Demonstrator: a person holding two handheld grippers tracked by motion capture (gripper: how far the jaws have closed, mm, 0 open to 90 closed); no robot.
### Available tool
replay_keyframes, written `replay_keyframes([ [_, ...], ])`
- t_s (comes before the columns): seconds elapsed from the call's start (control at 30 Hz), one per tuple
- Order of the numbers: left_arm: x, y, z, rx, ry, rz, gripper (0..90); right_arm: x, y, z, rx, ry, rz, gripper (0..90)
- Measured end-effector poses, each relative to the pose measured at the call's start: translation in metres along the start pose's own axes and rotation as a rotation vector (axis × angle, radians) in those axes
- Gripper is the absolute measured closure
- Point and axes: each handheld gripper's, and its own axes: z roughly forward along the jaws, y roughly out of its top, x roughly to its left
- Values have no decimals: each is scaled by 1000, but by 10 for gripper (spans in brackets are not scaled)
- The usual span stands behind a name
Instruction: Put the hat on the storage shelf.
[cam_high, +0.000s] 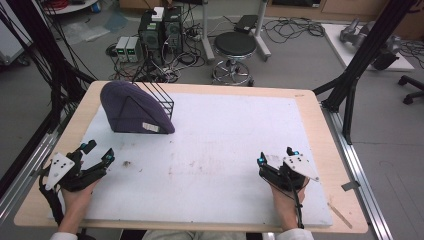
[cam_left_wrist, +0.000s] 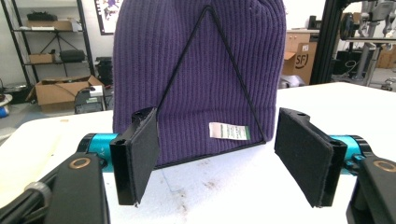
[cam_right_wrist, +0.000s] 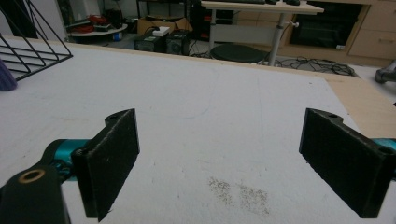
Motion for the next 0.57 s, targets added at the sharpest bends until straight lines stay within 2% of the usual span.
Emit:
replay_keyframes([
  [0.23,0,-1,0,10,-7,-5,308,0,0,0,14,5,6,114],
  [0.33,0,-1,0,10,-14,-22,305,-1,0,1,9,4,4,114],
  [0.57,0,-1,0,13,-17,-22,306,-1,0,1,10,5,9,114],
])
